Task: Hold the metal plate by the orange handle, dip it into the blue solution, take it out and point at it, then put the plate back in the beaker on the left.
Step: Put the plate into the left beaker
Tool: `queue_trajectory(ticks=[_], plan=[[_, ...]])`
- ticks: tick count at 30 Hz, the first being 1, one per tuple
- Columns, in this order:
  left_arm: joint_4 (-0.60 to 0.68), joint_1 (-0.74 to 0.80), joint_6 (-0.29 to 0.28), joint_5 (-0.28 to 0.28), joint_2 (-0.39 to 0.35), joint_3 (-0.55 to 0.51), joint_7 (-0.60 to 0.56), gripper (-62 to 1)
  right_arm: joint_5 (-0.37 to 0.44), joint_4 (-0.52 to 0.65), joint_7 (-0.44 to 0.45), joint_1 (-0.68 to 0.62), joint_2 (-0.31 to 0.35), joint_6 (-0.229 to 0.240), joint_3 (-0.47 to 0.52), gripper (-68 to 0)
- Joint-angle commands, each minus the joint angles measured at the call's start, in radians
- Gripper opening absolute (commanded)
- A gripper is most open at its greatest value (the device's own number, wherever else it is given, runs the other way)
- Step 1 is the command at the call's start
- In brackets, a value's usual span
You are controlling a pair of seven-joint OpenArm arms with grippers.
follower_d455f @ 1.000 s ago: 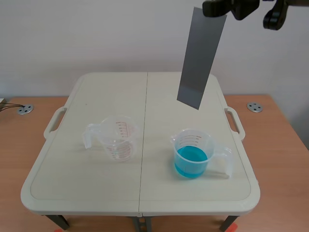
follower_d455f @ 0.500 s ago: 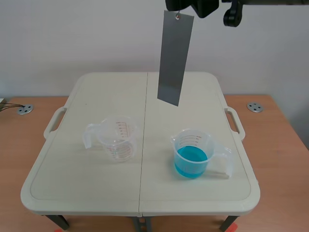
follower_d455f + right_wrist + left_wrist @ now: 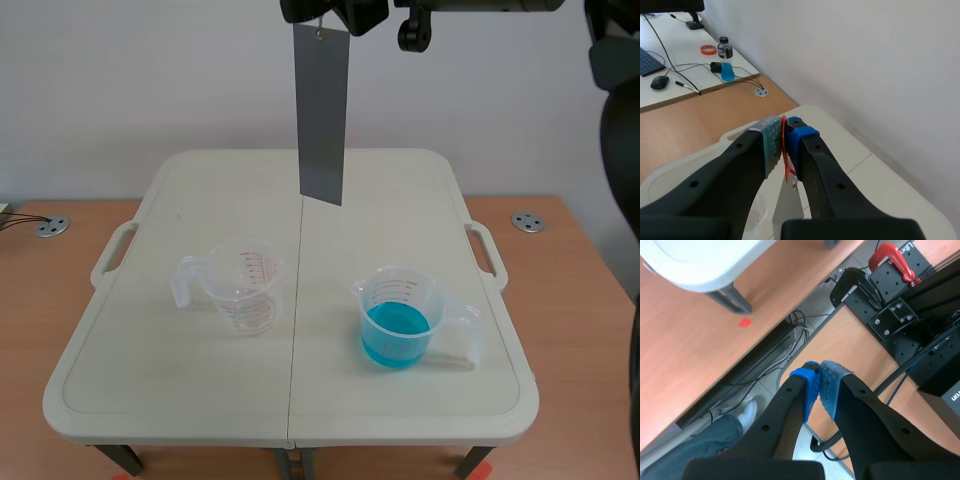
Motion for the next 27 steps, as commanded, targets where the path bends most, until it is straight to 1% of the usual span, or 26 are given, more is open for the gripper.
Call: queue_trajectory(ticks=[1,3,11,15,20,27], plan=[[0.002,0.005,-0.002,-0.009,0.000,0.003,-0.010,-58.2,0.007,-0.008,0.028,0.033,-0.003,-0.001,-0.010,-66.4],[-0.002,0.005,-0.002,-0.009,0.000,0.003,-0.010,-58.2,-0.013,-0.029,0.043,0.043,-0.010,-0.004,-0.024,-66.4],[-0.002,0.005,-0.002,-0.009,0.000,0.003,-0.011,-58.2,-0.115,-0.116,0.060,0.072,-0.102,-0.003,-0.059,-66.4],[-0.002,-0.001,-0.002,-0.009,0.000,0.003,-0.010,-58.2,-0.154,-0.146,0.080,0.080,-0.131,-0.003,-0.092,-66.4],[-0.002,-0.003,-0.002,-0.009,0.000,0.003,-0.010,-58.2,-0.201,-0.178,0.123,0.080,-0.140,-0.004,-0.143,-66.4],[-0.002,-0.003,-0.002,-0.009,0.000,0.003,-0.010,-58.2,-0.240,-0.236,0.186,0.080,-0.140,-0.004,-0.201,-66.4]])
